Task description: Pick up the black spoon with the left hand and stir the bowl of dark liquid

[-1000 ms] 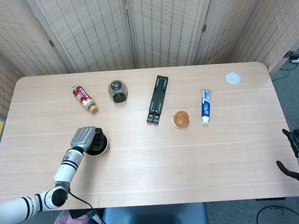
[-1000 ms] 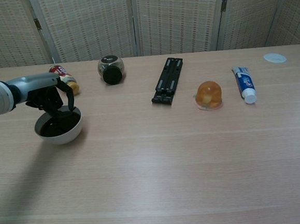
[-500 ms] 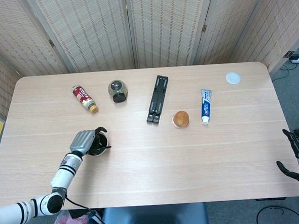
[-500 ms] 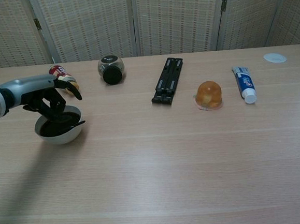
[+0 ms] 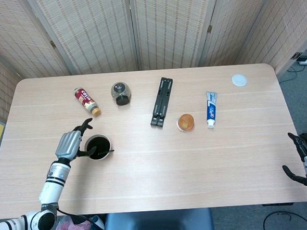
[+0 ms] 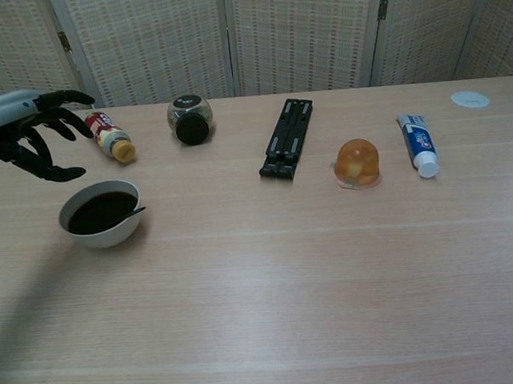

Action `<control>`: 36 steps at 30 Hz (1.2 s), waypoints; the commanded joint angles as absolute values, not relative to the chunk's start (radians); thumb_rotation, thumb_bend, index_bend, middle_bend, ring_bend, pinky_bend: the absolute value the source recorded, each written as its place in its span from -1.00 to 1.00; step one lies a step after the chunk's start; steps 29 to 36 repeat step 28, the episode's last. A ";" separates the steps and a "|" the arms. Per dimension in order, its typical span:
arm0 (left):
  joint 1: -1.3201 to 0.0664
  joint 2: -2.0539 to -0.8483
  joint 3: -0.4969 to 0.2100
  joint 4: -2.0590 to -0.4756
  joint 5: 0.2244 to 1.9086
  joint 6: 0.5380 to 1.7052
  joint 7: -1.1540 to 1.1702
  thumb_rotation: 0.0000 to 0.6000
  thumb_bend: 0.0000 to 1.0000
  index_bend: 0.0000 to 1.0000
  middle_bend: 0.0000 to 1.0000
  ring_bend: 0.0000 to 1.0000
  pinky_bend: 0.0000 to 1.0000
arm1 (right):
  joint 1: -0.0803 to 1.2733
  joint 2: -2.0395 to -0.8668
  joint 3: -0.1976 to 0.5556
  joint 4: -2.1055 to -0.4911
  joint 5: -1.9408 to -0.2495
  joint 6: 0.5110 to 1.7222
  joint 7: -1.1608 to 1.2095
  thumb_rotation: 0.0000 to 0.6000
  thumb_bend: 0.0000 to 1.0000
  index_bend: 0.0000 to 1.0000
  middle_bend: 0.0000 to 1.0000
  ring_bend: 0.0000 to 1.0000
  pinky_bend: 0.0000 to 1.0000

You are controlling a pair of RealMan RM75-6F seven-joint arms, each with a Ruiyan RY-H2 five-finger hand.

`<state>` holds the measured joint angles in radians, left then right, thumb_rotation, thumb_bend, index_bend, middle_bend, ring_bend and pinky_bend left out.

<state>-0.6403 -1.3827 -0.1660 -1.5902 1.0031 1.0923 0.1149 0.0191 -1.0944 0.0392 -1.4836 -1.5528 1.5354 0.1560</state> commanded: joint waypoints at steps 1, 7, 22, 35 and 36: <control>-0.587 -1.361 -0.147 -1.601 1.048 1.181 0.143 1.00 -0.36 -0.82 -0.44 -0.51 -0.18 | 0.026 -1.093 0.037 -1.483 -1.558 1.527 0.158 1.00 -0.62 -0.99 -0.66 -0.76 -0.82; -0.495 -1.314 -0.098 -1.627 1.123 1.319 0.205 1.00 -0.36 -0.80 -0.44 -0.52 -0.26 | 0.040 -1.086 0.034 -1.483 -1.570 1.511 0.169 1.00 -0.62 -0.99 -0.66 -0.76 -0.82; -0.278 -1.268 0.009 -1.685 1.312 1.570 0.248 1.00 -0.41 -0.80 -0.45 -0.54 -0.33 | 0.058 -1.089 0.022 -1.487 -1.586 1.488 0.194 1.00 -0.62 -0.99 -0.66 -0.76 -0.82; -0.232 -1.278 0.017 -1.669 1.351 1.609 0.284 1.00 -0.41 -0.72 -0.48 -0.54 -0.33 | 0.068 -1.095 0.022 -1.483 -1.589 1.481 0.199 1.00 -0.61 -0.99 -0.66 -0.76 -0.82; -0.232 -1.278 0.017 -1.669 1.351 1.609 0.284 1.00 -0.41 -0.72 -0.48 -0.54 -0.33 | 0.068 -1.095 0.022 -1.483 -1.589 1.481 0.199 1.00 -0.61 -0.99 -0.66 -0.76 -0.82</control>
